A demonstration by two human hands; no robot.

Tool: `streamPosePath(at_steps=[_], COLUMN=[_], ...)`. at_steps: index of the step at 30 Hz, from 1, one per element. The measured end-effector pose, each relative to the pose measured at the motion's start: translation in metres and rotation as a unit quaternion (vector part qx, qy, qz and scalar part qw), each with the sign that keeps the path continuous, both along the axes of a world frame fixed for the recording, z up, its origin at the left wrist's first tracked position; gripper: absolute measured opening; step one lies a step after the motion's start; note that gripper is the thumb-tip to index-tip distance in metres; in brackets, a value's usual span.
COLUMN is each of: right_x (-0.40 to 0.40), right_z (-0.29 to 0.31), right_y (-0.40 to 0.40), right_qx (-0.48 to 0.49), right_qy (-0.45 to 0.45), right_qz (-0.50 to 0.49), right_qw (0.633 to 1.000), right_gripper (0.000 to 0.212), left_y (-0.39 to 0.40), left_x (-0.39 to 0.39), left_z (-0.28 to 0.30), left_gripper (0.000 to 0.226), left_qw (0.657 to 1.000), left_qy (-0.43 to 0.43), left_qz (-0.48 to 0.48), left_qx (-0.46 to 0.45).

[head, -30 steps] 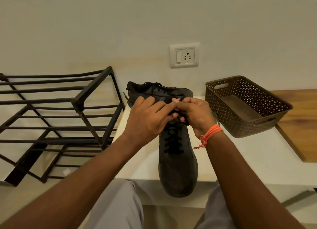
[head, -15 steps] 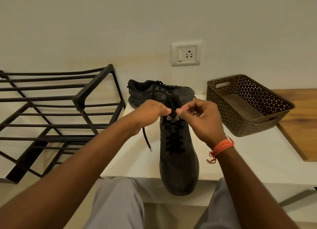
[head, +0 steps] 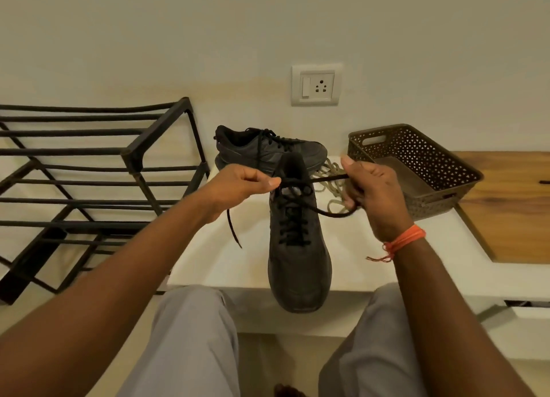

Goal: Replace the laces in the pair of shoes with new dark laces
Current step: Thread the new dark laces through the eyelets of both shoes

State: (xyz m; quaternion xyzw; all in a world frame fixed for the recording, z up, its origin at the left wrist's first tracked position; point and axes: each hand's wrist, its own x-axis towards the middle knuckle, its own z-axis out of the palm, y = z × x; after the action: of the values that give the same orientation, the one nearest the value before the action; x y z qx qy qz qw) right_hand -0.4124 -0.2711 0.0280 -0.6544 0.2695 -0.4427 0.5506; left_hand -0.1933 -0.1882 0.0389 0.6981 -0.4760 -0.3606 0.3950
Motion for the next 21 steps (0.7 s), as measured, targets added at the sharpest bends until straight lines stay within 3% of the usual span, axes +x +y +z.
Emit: streamPosePath(at_steps=[2,3,5,7,8,9,11,13,15,18,21], right_x=[-0.023,-0.036,-0.054,-0.054,-0.049,-0.04,-0.021,-0.003,0.009,0.015,0.019], right_z=[-0.007,-0.012,-0.026,-0.039,-0.043,-0.044,-0.041,-0.036,-0.038,-0.043,-0.051], right_y=[-0.018,-0.028,-0.043,-0.046,-0.043,-0.039,-0.026,-0.01,0.001,0.004,0.003], right_qx=[-0.034,-0.037,0.013,0.013,-0.019,-0.055,-0.086,-0.075,-0.068,-0.095,-0.094], right_qy=[0.166,0.288,0.502,0.603,0.605,0.573,0.448,0.37,0.352,0.326,0.298], right_qz=[-0.018,-0.026,-0.032,-0.047,-0.06,-0.074,-0.066,-0.006,0.031,-0.001,-0.044], right_qw=[0.985,0.956,0.864,0.797,0.793,0.815,0.888,0.926,0.933,0.941,0.949], right_gripper=[0.049,0.047,0.042,0.031,0.03,0.032,0.035,0.034,0.027,0.017,0.03], left_y=[0.004,0.005,0.008,0.012,0.012,0.012,0.01,0.007,0.003,0.002,0.005], left_x=[0.008,0.014,0.022,0.023,0.022,0.021,0.015,0.008,0.001,-0.004,-0.006], left_z=[-0.013,-0.021,-0.037,-0.05,-0.055,-0.057,-0.059,-0.058,-0.058,-0.059,-0.065], left_gripper=[0.016,0.014,0.017,0.02,0.022,0.025,0.032,0.033,0.032,0.031,0.026], left_qw=[0.998,0.996,0.991,0.987,0.986,0.986,0.989,0.989,0.985,0.985,0.989], left_qy=[-0.044,-0.075,-0.126,-0.16,-0.168,-0.166,-0.15,-0.15,-0.167,-0.159,-0.134], left_qz=[0.03,0.041,0.047,0.025,0.013,0.008,0.007,0.011,0.014,0.018,0.002], left_qx=[-0.016,-0.019,-0.001,0.015,0.015,0.012,0.005,-0.007,-0.031,-0.063,-0.065])
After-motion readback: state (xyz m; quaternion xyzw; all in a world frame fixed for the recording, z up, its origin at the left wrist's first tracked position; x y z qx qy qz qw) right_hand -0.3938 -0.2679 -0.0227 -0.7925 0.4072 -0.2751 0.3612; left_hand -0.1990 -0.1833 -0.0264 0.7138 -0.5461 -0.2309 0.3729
